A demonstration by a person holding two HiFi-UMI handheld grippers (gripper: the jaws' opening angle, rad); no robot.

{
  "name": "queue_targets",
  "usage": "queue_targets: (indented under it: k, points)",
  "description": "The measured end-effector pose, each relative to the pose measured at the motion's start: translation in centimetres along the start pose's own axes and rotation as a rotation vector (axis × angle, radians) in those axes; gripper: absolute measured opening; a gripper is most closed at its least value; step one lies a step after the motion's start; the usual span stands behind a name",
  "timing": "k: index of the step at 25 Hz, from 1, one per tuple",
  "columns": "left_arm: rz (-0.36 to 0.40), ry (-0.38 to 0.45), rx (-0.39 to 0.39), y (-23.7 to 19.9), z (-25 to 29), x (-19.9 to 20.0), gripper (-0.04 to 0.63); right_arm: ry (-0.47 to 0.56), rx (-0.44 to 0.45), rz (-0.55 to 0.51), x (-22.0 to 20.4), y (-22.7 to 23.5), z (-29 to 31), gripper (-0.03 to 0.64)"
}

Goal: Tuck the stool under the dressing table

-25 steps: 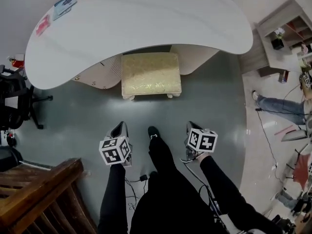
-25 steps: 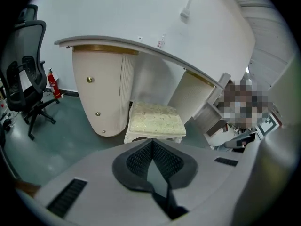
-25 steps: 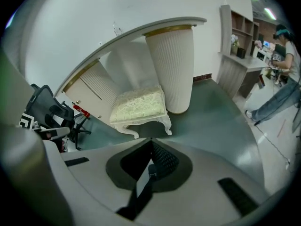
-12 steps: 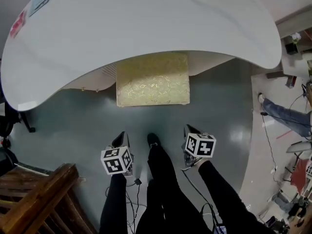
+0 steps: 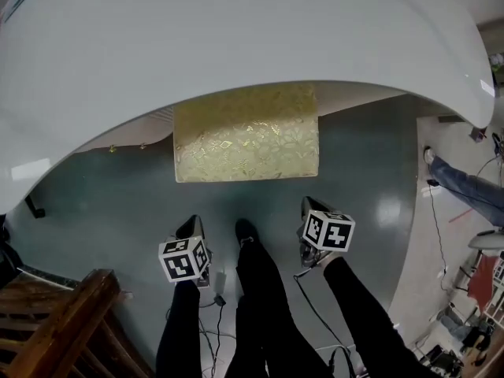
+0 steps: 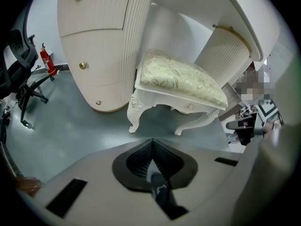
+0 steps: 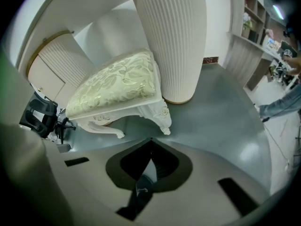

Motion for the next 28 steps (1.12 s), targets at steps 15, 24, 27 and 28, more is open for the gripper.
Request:
queue_targets:
  k: [15, 24, 27, 28]
  points:
    - [0.006, -0.012, -0.010, -1.5, 8.5, 1.6, 0.008, 0.055, -0.064, 0.056, 2.2, 1.5, 6.3, 0.003]
    - [-0.069, -0.012, -0.071, -1.1, 11.4, 3.8, 0.008, 0.014, -0.098, -0.072, 2.5, 1.2, 6.8, 0.003]
    - [-0.099, -0.019, -0.072, -1.0, 11.4, 3.8, 0.008, 0.008, -0.091, -0.119, 2.5, 1.2, 6.7, 0.003]
    - [-0.113, -0.017, -0.071, -1.0, 11.4, 3.8, 0.008, 0.005, -0.088, -0.128, 2.4, 1.2, 6.9, 0.003]
Point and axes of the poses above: the fingertips, and each gripper's own axes: z forward along the fingers, y to its right, x out of its top, the point moved 10 cm from there along -z, backward along the fingers, and after that the axes turned 12 degrees about y, right-handed, at the moved point
